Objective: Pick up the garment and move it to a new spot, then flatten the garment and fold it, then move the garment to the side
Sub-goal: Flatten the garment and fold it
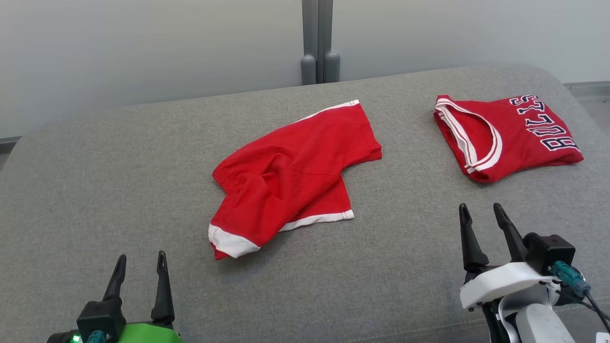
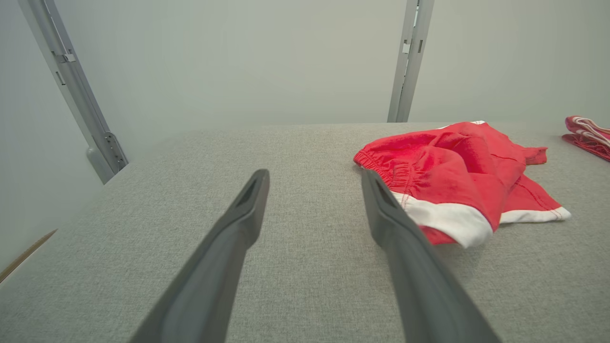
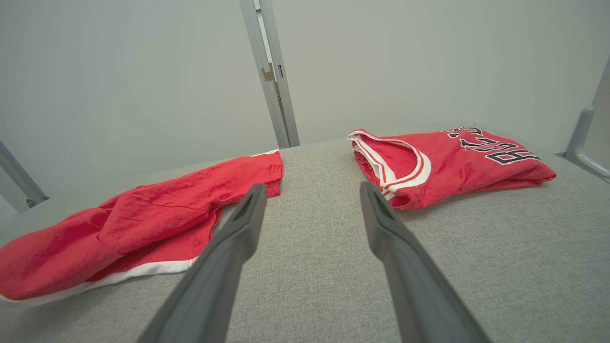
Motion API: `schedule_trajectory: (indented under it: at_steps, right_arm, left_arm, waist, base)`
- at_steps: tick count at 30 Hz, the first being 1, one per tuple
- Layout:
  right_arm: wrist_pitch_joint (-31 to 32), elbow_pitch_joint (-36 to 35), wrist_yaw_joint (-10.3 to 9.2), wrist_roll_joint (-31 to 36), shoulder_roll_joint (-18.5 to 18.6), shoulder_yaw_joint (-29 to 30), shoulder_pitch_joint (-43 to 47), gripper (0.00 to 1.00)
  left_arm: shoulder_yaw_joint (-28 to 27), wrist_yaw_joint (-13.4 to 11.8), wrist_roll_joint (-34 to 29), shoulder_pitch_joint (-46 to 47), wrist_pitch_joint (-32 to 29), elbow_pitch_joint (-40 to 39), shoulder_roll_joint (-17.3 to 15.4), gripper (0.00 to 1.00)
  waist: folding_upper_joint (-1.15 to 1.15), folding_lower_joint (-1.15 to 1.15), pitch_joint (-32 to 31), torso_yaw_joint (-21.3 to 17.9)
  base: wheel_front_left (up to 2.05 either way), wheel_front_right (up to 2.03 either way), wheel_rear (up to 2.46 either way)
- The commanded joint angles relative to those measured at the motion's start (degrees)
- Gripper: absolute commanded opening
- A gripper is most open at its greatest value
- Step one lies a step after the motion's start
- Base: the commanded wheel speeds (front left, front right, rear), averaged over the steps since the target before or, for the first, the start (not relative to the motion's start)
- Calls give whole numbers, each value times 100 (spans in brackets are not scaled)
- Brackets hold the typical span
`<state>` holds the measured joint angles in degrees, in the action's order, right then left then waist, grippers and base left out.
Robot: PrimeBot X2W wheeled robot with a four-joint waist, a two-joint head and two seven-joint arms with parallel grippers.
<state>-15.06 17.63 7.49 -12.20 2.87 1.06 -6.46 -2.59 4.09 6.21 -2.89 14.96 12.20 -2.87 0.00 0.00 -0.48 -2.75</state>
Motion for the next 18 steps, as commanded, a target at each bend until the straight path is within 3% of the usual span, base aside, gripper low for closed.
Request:
schedule_trajectory:
  at_steps: [1,8,18]
  right_arm:
    - [12,31,0,1,7,-6,-2,100]
    - [278,289,0,-165,7,-430,-186,100]
    - [364,1291,-1,-427,158,-1521,-1185,100]
  left_arm:
    - [-3,7,-27,87,22,28,-13,100]
    - [287,248,148,392,22,291,-208,100]
    - [1589,335,745,1346,-178,1196,-968,100]
  waist:
    - [0,0,1,13]
    - [0,0,52,91]
    - [0,0,416,125]
  base:
    - [0,0,0]
    - [0,0,0]
    - [0,0,0]
